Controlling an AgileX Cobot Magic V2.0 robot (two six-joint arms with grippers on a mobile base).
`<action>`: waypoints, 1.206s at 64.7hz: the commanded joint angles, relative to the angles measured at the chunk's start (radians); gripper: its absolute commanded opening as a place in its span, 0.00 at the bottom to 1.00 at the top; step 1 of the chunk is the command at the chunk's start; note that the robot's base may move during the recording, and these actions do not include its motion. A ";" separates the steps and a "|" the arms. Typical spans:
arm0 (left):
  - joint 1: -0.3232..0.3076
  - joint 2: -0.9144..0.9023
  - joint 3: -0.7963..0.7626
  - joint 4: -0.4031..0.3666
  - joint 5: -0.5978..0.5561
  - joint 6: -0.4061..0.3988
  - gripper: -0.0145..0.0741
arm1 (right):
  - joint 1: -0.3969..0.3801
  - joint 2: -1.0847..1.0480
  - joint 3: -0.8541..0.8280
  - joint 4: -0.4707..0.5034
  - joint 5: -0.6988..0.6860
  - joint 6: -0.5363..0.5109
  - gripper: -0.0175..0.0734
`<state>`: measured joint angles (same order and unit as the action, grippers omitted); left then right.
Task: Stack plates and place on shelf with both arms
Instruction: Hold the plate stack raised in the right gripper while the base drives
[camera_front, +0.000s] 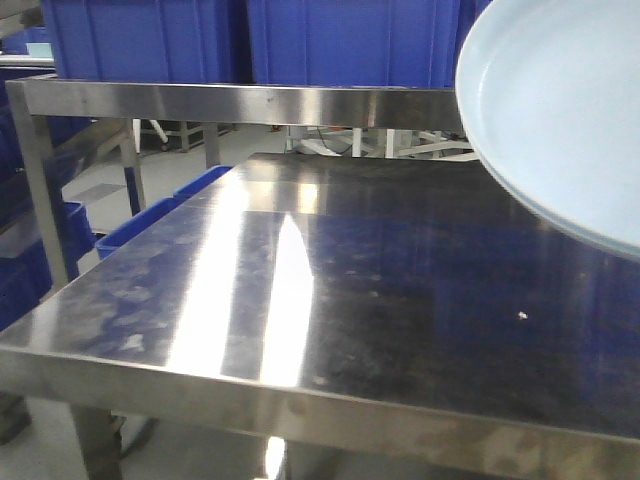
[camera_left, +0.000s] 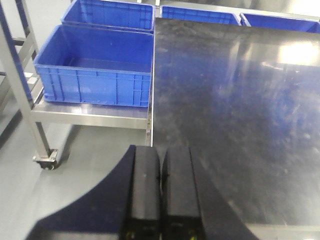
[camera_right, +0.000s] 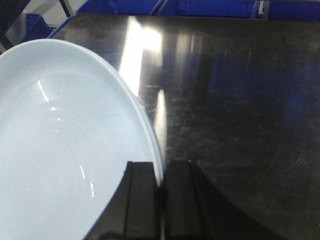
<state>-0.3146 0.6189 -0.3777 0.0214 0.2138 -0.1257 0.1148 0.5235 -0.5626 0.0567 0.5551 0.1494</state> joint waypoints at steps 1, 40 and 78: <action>0.002 -0.003 -0.031 0.000 -0.077 -0.006 0.26 | -0.008 0.000 -0.032 0.002 -0.092 -0.003 0.25; 0.002 -0.003 -0.031 0.000 -0.077 -0.006 0.26 | -0.008 0.000 -0.032 0.002 -0.092 -0.003 0.25; 0.002 -0.003 -0.031 0.000 -0.077 -0.006 0.26 | -0.008 0.000 -0.032 0.002 -0.092 -0.003 0.25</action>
<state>-0.3146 0.6189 -0.3777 0.0214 0.2138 -0.1257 0.1148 0.5235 -0.5626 0.0567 0.5551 0.1494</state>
